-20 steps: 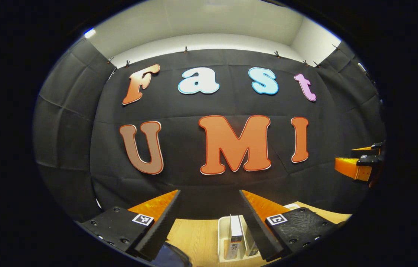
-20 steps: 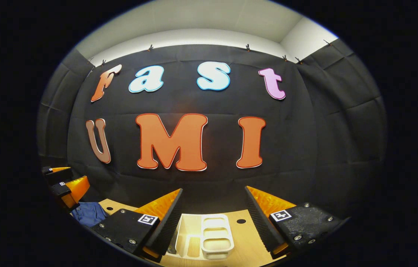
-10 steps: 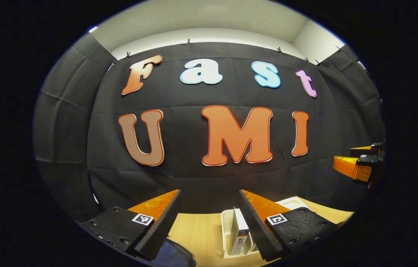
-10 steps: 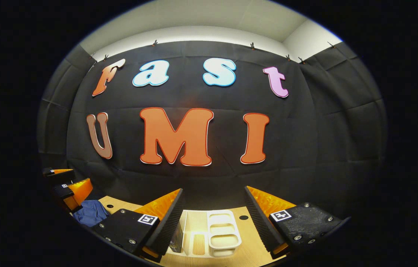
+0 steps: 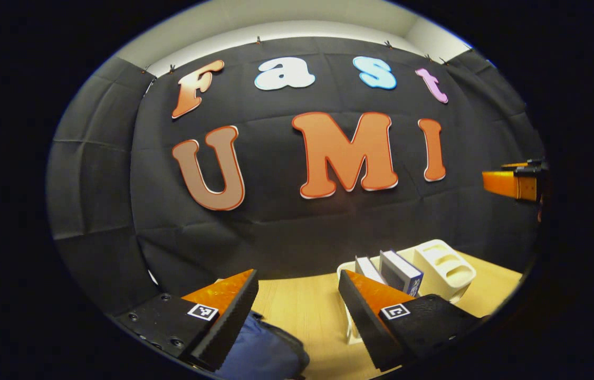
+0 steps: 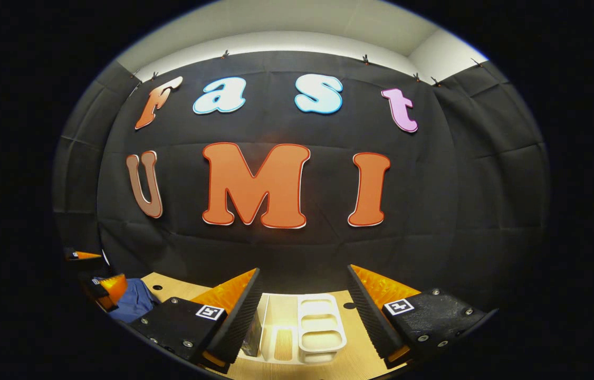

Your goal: Open the schoolbag, grab two books from the bookshelf and put them into the schoolbag.

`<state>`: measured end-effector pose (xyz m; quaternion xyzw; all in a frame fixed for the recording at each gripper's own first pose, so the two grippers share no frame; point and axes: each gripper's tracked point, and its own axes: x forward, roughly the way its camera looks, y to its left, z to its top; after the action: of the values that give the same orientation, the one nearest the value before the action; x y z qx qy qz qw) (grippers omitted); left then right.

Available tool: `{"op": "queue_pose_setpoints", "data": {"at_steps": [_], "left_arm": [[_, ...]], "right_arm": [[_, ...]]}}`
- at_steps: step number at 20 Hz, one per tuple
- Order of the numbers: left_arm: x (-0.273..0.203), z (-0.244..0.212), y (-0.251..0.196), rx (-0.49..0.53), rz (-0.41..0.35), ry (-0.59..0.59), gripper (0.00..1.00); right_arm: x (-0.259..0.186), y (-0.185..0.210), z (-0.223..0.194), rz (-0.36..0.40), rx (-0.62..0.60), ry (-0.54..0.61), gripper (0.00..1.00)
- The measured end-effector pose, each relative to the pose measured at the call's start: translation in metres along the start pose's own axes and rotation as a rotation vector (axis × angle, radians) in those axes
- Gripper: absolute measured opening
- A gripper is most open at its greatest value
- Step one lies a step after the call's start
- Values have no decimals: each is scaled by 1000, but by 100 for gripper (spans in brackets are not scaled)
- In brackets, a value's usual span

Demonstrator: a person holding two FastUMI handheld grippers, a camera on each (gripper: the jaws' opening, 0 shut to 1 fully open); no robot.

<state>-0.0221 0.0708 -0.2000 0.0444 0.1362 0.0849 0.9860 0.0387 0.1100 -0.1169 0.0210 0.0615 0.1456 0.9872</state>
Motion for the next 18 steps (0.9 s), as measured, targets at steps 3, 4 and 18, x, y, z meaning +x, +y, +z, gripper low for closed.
{"op": "queue_pose_setpoints", "data": {"at_steps": [3, 4, 18], "left_arm": [[0, -42, 5, 87, -2, 109, 96], [-2, -56, 8, 127, 5, 146, 96], [-53, -253, 5, 561, -35, 611, 98]], "right_arm": [[6, -2, -4, 1, -4, 7, 94], [7, -3, -6, 2, -6, 11, 94], [16, -30, -54, -43, -40, 113, 94]]}}
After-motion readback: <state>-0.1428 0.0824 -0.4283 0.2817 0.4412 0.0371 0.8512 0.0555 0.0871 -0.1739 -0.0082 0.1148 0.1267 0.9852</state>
